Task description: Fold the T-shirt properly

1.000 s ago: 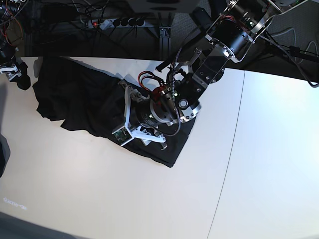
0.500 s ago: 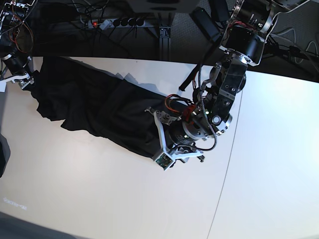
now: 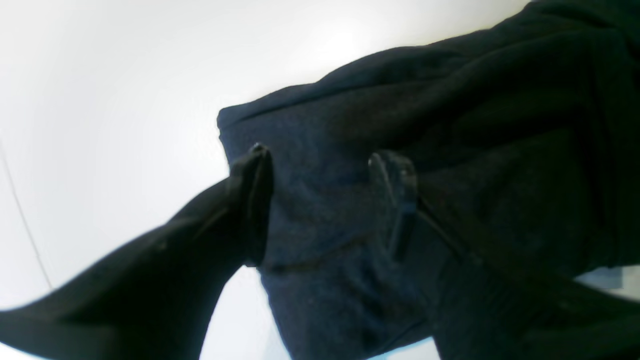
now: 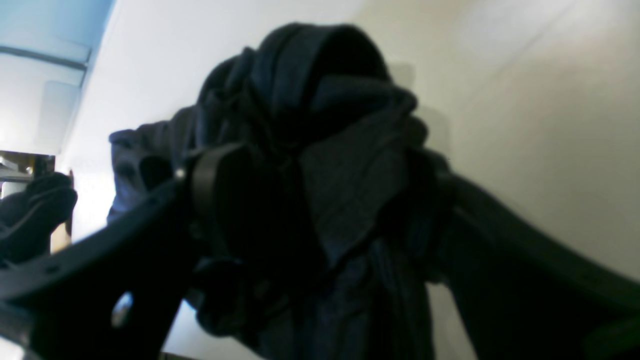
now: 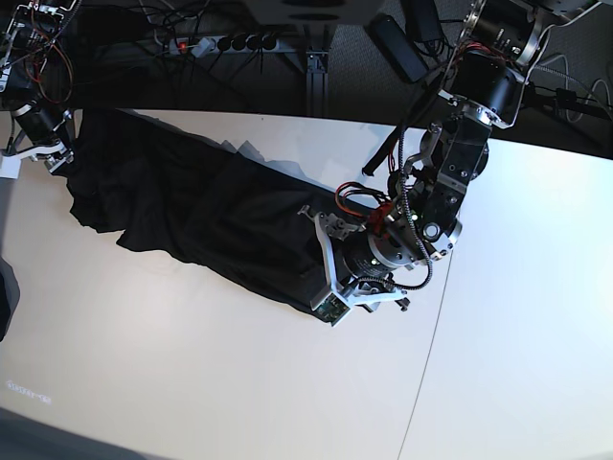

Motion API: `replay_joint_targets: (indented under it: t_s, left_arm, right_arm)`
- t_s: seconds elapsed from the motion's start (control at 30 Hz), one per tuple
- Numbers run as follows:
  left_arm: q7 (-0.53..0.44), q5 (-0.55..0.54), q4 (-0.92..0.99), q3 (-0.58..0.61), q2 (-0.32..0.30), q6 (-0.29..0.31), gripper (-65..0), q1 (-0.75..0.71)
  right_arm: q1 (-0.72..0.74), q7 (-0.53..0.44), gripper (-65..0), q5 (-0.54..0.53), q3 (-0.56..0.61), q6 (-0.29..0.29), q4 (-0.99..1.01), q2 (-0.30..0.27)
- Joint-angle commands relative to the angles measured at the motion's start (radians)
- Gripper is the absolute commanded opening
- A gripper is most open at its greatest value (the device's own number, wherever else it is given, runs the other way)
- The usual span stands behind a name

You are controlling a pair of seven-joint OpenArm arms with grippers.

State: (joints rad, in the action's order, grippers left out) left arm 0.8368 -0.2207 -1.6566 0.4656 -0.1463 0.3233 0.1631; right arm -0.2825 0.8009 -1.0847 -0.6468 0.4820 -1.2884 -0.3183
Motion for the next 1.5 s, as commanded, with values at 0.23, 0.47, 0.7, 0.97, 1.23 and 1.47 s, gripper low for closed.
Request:
replay_joint_targets:
  t_s: [0.23,0.47,0.7,0.97,1.23,1.47]
  left_arm:
    - [-0.026,-0.025,-0.020,-0.002,0.004,-0.013,-30.8,0.019]
    - [-0.026,-0.022,-0.020,-0.002,-0.013,-0.014,-30.8,0.019]
    - [-0.029,-0.023,-0.020,-0.003,-0.072,-0.016,-30.8,0.019]
    - [-0.027,-0.026,-0.020,-0.034,-0.130,-0.059,-30.8,0.019]
    - [-0.023,-0.053,-0.020,-0.111,-0.134,-0.058,-30.8,0.013]
    - [-0.012,-0.053,-0.020,-0.118,-0.134,-0.058,-30.8,0.002]
  right_arm:
    - [-0.004,0.063,-20.5,0.045,0.083,0.065,0.005,-0.003]
    - [0.026,0.044,-22.1,0.083,0.120,0.064,0.005,-0.003]
    - [0.051,-0.002,-65.0,0.119,0.118,0.065,0.005,-0.003]
    - [0.129,-0.005,-65.0,0.201,0.111,0.064,0.005,-0.068]
    - [0.220,-0.005,-65.0,0.257,0.106,0.064,0.005,-0.231]
    - [0.299,-0.007,-65.0,0.277,0.106,0.064,0.006,-0.387]
